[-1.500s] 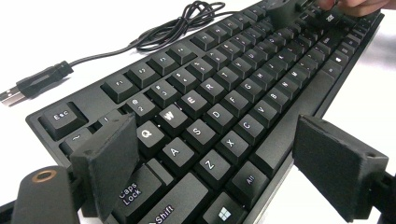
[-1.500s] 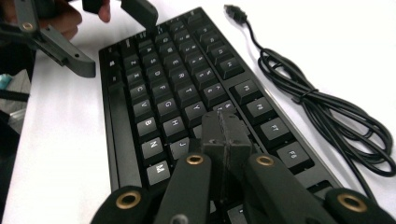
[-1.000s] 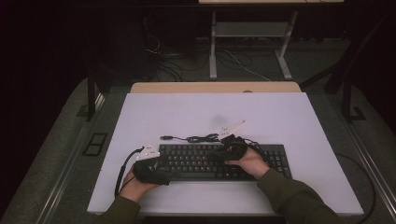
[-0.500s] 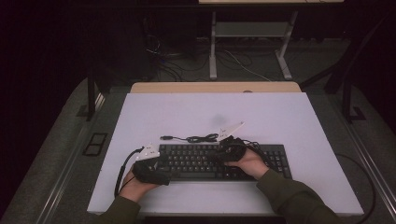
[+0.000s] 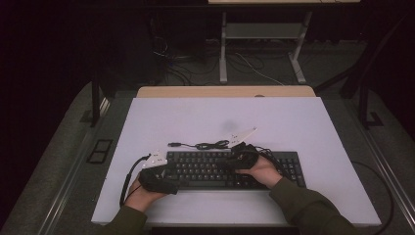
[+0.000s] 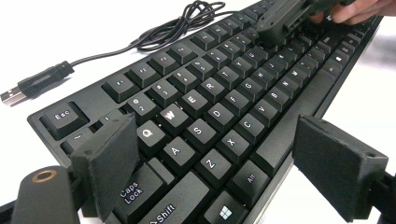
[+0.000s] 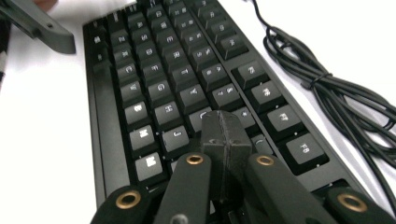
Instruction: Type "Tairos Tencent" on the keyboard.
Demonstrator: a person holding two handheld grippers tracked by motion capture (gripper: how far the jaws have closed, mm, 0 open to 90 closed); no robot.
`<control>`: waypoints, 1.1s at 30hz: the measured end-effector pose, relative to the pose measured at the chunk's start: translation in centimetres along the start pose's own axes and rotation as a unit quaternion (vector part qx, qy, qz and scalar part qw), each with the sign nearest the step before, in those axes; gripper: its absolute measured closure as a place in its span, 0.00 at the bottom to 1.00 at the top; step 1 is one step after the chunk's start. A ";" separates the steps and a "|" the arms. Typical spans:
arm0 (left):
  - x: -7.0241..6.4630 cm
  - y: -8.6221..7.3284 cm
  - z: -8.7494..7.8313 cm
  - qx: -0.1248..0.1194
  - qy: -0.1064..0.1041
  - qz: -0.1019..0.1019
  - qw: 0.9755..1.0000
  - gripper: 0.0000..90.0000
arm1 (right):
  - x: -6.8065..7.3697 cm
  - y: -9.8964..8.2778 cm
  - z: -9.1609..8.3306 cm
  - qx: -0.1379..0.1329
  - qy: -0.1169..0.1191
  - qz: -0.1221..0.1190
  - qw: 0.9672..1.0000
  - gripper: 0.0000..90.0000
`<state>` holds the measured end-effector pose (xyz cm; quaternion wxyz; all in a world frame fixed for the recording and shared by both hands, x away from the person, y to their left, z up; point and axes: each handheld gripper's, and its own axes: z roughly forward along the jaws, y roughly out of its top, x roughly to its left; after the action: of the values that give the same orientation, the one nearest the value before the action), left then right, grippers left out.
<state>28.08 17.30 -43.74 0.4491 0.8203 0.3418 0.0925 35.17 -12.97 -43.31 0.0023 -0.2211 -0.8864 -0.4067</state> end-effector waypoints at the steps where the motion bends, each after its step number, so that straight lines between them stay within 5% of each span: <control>1: 0.0 0.0 0.0 0.000 0.000 0.000 1.000 0.15 | 0.0 0.0 -0.1 -0.001 -0.001 -0.001 1.000 0.99; 8: 0.0 0.0 0.0 -0.001 0.000 0.000 1.000 0.15 | 0.0 0.0 -0.5 -0.010 -0.003 -0.002 1.000 0.94; 23: 0.0 0.1 0.0 0.000 0.003 0.003 1.000 0.15 | -0.5 -0.2 -1.4 -0.035 -0.008 0.030 0.999 0.46; 33: -0.1 0.4 0.2 -0.002 0.002 0.004 1.000 0.15 | -0.9 -0.7 -2.2 -0.047 -0.018 0.041 0.998 0.39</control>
<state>28.32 17.00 -43.53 0.4500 0.8205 0.3392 0.0963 35.37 -15.29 -42.51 -0.0079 -0.2643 -0.8565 -0.4432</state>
